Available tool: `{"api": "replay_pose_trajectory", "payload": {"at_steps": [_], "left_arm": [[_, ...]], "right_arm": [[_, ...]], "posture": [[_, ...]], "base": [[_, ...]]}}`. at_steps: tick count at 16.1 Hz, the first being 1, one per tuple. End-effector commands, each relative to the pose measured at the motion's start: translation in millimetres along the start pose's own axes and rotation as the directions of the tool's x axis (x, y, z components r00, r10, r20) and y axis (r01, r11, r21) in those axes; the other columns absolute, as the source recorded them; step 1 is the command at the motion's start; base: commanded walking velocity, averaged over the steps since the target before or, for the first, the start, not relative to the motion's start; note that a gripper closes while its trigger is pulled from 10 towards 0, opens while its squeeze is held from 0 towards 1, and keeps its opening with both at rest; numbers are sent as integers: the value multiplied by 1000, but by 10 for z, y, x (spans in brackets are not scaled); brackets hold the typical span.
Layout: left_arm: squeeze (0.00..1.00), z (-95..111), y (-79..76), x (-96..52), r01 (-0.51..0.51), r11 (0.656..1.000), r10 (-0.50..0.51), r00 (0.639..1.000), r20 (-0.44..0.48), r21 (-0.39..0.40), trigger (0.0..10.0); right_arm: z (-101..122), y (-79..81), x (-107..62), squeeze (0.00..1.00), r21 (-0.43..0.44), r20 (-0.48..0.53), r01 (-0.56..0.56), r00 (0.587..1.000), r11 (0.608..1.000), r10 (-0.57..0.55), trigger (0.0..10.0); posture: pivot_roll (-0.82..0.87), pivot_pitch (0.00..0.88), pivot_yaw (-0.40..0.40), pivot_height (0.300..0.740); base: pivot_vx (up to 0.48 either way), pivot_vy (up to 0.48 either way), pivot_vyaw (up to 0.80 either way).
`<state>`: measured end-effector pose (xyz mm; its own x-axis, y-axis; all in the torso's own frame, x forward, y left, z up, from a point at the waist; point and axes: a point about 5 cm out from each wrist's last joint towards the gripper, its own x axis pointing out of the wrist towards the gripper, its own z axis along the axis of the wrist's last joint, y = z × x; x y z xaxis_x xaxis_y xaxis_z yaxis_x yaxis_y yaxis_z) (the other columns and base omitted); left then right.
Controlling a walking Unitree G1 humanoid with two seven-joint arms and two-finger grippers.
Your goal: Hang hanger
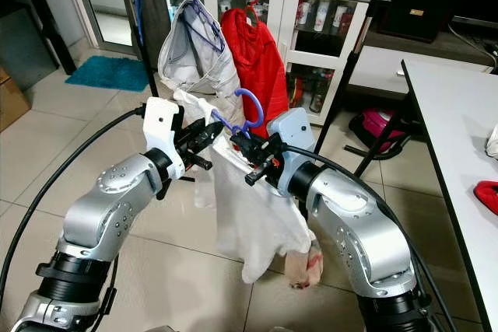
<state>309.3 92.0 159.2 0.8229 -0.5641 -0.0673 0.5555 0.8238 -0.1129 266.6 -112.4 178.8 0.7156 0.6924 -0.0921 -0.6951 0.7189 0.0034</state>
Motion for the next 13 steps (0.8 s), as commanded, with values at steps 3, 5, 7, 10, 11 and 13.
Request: {"api": "replay_pose_trajectory", "payload": {"at_steps": [3,5,7,10,11,13], "left_arm": [[0,31,7,-24,-15,999,15,1000,3,32,0],[0,42,-8,-29,-5,1000,5,1000,6,28,0],[0,42,-39,-49,19,1000,-19,1000,10,20,0],[0,64,28,-96,-8,1000,8,1000,29,11,0],[0,86,40,-118,-2,1000,1,1000,28,26,0],[0,198,-16,-179,69,994,-72,997,29,83,0]], "right_arm": [[79,-57,22,0,-28,25,24,999,999,-23,0],[69,-86,25,0,-30,17,45,999,999,-45,0],[64,-132,19,0,-28,12,79,997,996,-79,0],[57,-138,20,0,-27,8,80,997,996,-80,0],[50,-140,20,0,-29,2,82,997,996,-82,0],[2,-176,12,0,-65,-42,105,993,992,-108,0]], "posture": [[-126,0,-12,740],[-126,0,-12,740],[-127,0,-9,740],[-124,0,-12,740],[-124,0,-12,740],[-126,0,-12,740]], "base": [[0,0,0],[0,0,0],[0,0,0],[0,0,0],[0,0,0],[0,0,0]]}}
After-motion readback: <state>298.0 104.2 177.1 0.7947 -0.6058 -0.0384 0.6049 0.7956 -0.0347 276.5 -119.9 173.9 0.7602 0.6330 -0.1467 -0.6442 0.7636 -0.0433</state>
